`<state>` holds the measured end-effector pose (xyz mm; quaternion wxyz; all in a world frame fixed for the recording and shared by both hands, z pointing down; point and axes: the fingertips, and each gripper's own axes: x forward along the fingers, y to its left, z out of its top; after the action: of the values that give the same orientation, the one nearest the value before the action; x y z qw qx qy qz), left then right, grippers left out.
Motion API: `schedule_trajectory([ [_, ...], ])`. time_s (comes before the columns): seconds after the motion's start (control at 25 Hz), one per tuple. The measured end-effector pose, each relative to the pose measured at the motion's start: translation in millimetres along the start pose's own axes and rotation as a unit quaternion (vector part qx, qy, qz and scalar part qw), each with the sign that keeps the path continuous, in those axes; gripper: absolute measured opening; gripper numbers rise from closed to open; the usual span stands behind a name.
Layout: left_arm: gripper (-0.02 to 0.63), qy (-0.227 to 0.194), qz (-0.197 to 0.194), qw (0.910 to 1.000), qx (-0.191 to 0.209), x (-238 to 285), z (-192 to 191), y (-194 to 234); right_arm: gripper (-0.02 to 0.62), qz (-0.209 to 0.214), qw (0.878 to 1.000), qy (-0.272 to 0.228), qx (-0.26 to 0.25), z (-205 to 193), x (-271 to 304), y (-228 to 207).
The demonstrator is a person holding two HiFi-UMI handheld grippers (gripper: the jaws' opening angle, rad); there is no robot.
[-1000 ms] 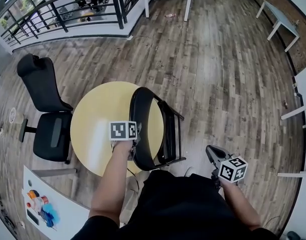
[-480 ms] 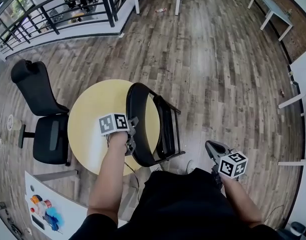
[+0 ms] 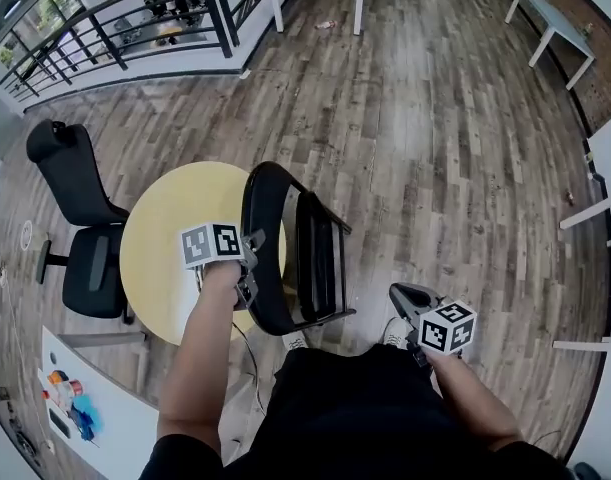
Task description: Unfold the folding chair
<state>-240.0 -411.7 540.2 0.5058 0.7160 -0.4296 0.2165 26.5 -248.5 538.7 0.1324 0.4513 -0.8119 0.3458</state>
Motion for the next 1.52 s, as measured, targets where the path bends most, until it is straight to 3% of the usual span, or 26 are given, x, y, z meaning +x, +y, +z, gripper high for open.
schedule_trajectory([
  [0.4, 0.100, -0.025, 0.074, 0.9937, 0.081, 25, -10, -79, 0.005, 0.096, 0.995, 0.034, -0.021, -7, -36, -85],
  [0.68, 0.098, -0.046, 0.090, 0.9894, 0.104, 39, -17, -128, 0.005, 0.138, 0.987, 0.073, -0.047, -17, -55, -117],
  [1.08, 0.095, -0.040, 0.085, 0.9904, 0.102, 61, -30, -184, 0.005, 0.161, 0.983, 0.076, -0.052, -8, -74, -129],
  [1.52, 0.091, -0.037, 0.077, 0.9917, 0.096, 72, -36, -205, 0.006, 0.137, 0.988, 0.071, -0.026, -34, -74, -134],
])
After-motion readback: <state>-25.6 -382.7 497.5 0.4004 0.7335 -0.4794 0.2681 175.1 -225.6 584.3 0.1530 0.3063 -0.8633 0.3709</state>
